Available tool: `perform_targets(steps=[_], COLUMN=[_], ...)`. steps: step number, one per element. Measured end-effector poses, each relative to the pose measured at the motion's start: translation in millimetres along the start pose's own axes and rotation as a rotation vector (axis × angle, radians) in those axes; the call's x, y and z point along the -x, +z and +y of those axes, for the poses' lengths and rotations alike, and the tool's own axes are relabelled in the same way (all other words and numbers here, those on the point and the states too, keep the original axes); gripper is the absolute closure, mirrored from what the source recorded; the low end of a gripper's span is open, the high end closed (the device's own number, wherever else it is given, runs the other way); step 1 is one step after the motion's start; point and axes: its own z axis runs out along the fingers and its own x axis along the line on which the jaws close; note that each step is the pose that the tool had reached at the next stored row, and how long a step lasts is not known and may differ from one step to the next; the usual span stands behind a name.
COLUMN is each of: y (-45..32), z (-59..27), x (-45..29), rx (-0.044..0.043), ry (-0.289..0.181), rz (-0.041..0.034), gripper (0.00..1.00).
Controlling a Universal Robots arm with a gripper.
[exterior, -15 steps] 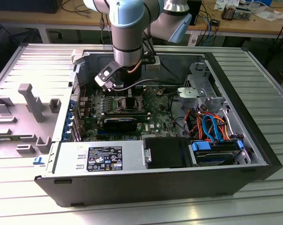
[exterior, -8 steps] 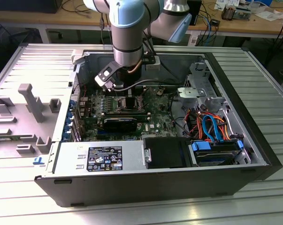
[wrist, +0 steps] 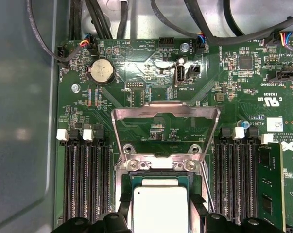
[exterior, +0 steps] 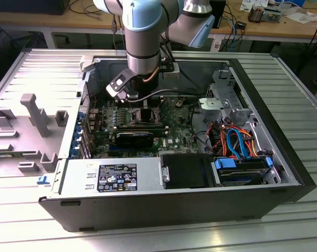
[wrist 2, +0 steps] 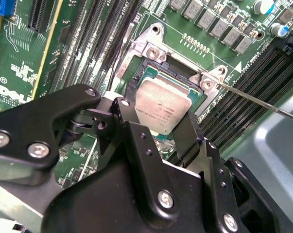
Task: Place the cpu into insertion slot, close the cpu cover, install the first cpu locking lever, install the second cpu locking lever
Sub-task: 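Place the cpu into insertion slot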
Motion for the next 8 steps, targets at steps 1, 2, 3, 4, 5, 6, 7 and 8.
perform_targets(steps=[1,2,3,4,5,6,7,8], y=[0.1,0.1,0.1,0.2,0.2,0.2,0.4,0.5], z=[0.0,0.0,0.0,0.0,0.0,0.0,0.0,0.1], x=[0.1,0.1,0.1,0.1,0.0,0.0,0.0,-0.1], rx=[-0.0001,-0.0001,-0.0001,-0.0001,0.0,0.0,0.0001,0.0004], ry=[0.0,0.0,0.0,0.0,0.0,0.0,0.0,0.0], rz=[-0.0002,-0.0003,-0.0002,-0.0002,-0.0001,0.0,0.0005,0.001], gripper=[0.45,0.45,0.45,0.45,0.45,0.45,0.45,0.44])
